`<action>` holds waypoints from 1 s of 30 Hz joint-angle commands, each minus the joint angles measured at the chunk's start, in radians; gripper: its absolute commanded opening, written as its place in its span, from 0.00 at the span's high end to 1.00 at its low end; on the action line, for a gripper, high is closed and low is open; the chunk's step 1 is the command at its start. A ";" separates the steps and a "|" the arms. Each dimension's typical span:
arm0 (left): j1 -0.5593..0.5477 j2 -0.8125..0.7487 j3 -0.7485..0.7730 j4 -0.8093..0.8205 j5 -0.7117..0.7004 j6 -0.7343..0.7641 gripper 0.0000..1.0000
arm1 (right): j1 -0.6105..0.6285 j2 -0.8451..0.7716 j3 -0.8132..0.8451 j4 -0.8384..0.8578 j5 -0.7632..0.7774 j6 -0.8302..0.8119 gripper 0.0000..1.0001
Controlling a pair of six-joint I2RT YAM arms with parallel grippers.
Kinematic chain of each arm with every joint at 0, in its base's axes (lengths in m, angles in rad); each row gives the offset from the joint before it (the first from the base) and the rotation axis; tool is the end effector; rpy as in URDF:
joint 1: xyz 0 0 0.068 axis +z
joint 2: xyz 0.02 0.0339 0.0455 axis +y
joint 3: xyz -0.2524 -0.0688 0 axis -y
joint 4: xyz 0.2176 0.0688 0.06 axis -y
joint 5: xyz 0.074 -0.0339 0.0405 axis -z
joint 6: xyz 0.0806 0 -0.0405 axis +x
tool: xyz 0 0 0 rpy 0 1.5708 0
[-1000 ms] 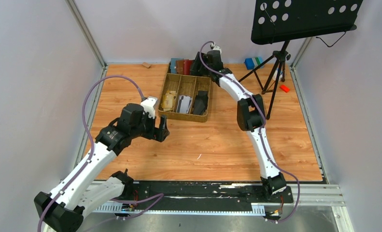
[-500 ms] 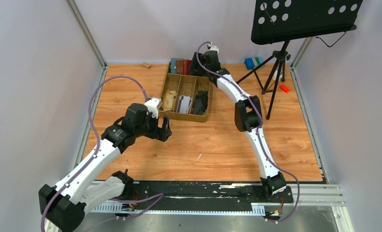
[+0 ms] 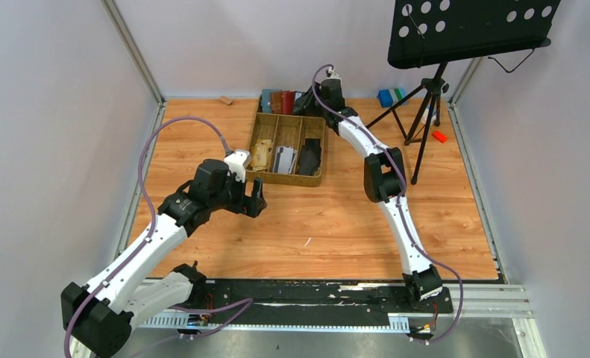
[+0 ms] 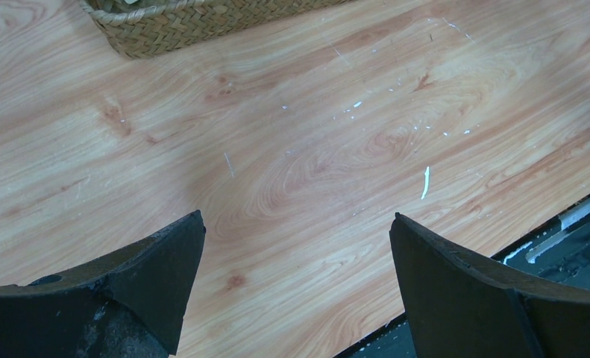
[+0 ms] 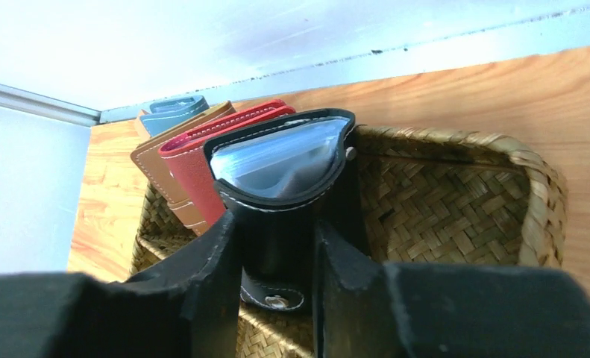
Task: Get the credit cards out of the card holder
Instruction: Pick up the card holder from the storage box, then place the card holder at the center of the board.
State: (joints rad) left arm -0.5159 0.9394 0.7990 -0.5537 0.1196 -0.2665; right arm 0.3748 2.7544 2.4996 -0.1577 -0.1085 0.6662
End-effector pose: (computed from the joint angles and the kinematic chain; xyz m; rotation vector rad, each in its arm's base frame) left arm 0.1808 -0.1136 0.2477 0.3528 2.2917 -0.5426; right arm 0.5743 0.2353 0.1502 0.2272 2.0536 0.7688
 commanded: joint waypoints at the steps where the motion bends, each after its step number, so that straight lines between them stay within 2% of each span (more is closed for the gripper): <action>1: -0.004 0.005 0.014 0.040 0.005 0.015 0.00 | 0.013 -0.036 -0.041 -0.001 -0.008 0.012 0.82; 4: -0.004 0.008 0.018 0.045 0.007 0.014 0.00 | 0.009 -0.074 -0.044 0.029 -0.010 0.015 0.87; 13: -0.003 0.021 0.036 0.055 0.019 -0.007 0.00 | -0.037 -0.228 -0.031 0.075 -0.032 0.023 0.89; 20: -0.004 0.045 0.060 0.072 0.049 -0.034 0.00 | -0.080 -0.451 -0.182 0.017 -0.115 0.008 0.86; 23: -0.004 0.060 0.072 0.080 0.083 -0.053 0.01 | -0.100 -0.582 -0.354 -0.023 -0.208 0.020 0.88; 27: -0.005 0.074 0.066 0.125 0.143 -0.113 0.00 | -0.103 -0.880 -0.805 -0.018 -0.254 0.004 0.87; 30: -0.014 0.080 0.045 0.177 0.169 -0.169 0.00 | -0.102 -1.072 -1.065 -0.052 -0.247 -0.020 0.84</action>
State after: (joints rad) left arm -0.5167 1.0142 0.8295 -0.4751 0.2218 -0.3473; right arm 0.2573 1.8774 1.6993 -0.1566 -0.2996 0.6750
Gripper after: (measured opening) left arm 0.994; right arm 0.241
